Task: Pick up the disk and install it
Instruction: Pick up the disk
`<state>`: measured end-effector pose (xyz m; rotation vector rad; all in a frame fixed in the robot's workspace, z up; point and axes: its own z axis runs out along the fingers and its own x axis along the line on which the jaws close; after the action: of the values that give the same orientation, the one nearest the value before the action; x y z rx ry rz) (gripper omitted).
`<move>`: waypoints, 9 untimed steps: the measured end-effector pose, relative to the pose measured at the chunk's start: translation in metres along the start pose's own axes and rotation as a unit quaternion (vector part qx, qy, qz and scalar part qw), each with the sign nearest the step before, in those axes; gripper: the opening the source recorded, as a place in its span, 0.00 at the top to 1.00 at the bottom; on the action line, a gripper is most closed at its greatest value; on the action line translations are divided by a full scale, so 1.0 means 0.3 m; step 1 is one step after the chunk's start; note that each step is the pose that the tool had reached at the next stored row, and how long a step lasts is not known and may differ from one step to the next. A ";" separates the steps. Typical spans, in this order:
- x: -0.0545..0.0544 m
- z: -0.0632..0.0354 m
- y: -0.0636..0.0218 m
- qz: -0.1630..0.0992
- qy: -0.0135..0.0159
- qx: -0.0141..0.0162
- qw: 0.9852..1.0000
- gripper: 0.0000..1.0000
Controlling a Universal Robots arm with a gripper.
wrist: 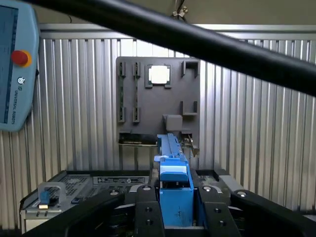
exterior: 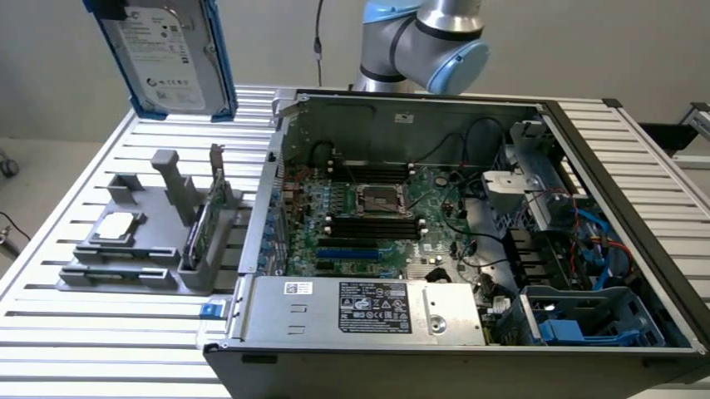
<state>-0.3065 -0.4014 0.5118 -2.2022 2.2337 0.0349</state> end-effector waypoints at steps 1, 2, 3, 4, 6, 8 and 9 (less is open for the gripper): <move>0.007 -0.002 -0.015 0.000 0.000 0.000 1.000 0.67; 0.014 -0.003 -0.029 0.000 0.000 0.000 1.000 0.67; 0.021 -0.005 -0.043 0.000 0.000 0.000 1.000 0.67; 0.027 -0.006 -0.057 0.000 0.000 0.000 1.000 0.67; 0.041 -0.009 -0.086 0.000 0.000 0.000 1.000 0.67; 0.055 -0.012 -0.115 0.000 0.000 0.000 1.000 0.67; 0.061 -0.013 -0.129 0.000 0.000 0.000 1.000 0.67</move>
<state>-0.2679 -0.4204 0.5149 -2.2025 2.2337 0.0350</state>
